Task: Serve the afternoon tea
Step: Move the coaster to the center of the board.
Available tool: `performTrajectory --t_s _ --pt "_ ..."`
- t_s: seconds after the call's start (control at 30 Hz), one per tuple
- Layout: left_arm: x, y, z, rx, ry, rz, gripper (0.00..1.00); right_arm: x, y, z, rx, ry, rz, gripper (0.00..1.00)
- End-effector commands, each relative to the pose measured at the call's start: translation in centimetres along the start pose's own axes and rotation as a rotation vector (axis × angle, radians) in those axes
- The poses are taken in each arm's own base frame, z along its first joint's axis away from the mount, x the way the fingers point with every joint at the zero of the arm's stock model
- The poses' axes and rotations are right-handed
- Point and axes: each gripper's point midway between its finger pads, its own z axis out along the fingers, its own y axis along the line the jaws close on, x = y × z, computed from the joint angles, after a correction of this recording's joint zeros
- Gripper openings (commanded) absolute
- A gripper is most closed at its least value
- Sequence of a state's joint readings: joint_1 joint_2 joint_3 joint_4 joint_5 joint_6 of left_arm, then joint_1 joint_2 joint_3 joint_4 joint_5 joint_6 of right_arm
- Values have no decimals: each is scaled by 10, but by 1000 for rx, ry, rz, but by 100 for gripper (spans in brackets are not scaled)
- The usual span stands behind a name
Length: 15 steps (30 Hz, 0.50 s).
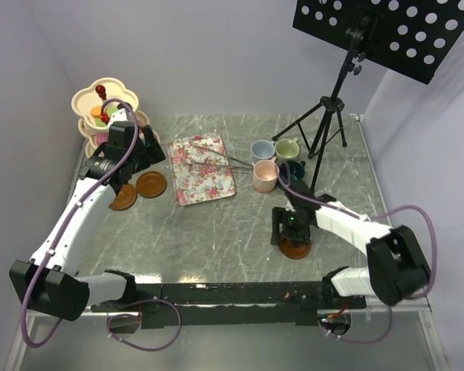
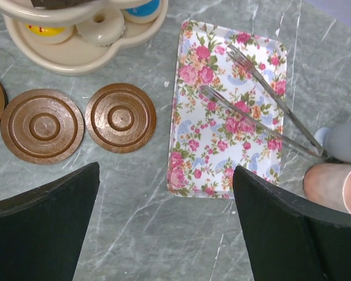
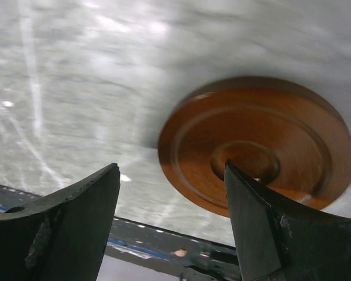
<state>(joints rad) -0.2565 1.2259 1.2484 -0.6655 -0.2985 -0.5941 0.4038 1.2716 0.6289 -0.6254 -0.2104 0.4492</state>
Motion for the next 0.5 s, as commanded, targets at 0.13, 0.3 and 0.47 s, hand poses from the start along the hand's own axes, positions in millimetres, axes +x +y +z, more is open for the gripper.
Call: performTrajectory --t_s 0.13,0.3,0.47 --pt "-8 5 -6 14 -17 62 100 -24 105 39 -151 67 -237 78" --pt "-8 19 -7 12 -16 29 100 -37 204 56 -301 117 -459 77" --pt "-16 33 -15 -24 -62 17 99 -52 292 57 -451 128 -597 77"
